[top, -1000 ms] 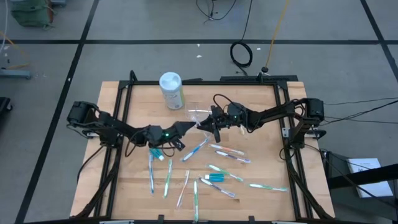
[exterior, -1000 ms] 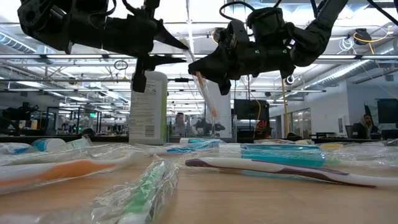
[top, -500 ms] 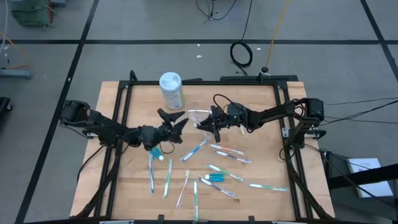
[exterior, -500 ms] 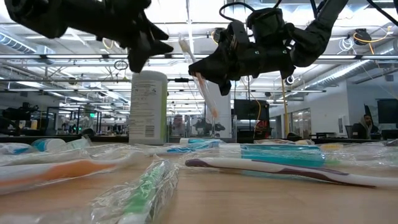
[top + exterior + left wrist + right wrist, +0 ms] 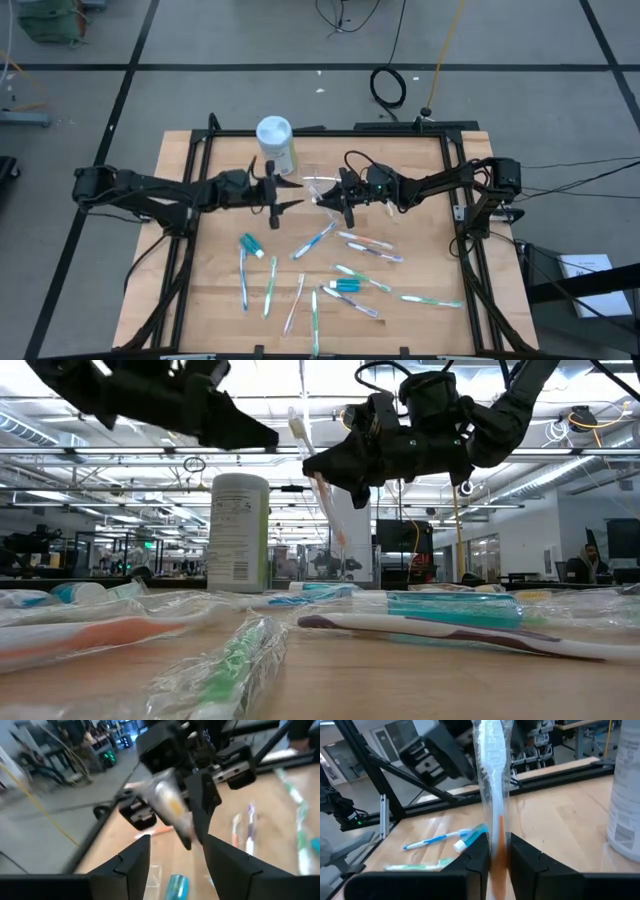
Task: Pick & Place toothbrushing station
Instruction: Put the orange toothbrush into the transparent organizer
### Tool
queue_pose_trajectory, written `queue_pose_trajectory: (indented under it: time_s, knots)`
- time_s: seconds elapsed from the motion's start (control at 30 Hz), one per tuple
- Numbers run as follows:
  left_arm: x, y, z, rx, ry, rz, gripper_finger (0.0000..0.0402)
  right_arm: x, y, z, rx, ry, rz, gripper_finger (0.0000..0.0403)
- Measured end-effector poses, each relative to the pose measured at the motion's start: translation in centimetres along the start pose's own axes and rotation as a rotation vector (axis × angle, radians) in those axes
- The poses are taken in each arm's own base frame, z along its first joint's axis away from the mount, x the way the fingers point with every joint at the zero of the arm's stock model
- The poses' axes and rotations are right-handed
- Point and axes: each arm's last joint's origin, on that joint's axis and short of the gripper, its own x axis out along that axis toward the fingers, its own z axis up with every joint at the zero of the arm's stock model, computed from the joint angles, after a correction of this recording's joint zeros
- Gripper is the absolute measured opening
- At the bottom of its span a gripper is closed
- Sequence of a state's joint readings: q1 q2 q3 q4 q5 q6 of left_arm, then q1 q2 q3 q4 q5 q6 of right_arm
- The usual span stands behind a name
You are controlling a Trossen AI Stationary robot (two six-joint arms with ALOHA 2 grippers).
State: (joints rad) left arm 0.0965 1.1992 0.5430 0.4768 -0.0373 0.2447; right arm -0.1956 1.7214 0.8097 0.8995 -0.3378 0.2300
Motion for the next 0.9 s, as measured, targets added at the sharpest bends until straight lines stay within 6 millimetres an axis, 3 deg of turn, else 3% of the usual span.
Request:
queue_pose_trajectory:
  time_s: [0.27,0.5,0.7,0.9]
  knots:
    - [2.2,1.0,-1.4,-0.221,-0.082,-0.165,0.0188,0.0,-0.1,0.1,-0.007,-0.024,-0.065,0.0033]
    - [3.5,1.2,-2.3,-0.309,-0.115,-0.091,0.0188,0.1,0.0,0.2,0.029,-0.038,-0.087,0.0049]
    - [3.6,1.2,-2.3,-0.315,-0.128,-0.092,0.0189,0.1,0.0,0.3,0.019,-0.054,-0.083,0.0033]
    - [3.7,1.2,-1.9,-0.353,-0.141,-0.083,0.0189,0.3,0.8,0.6,0.034,-0.101,-0.069,0.0044]
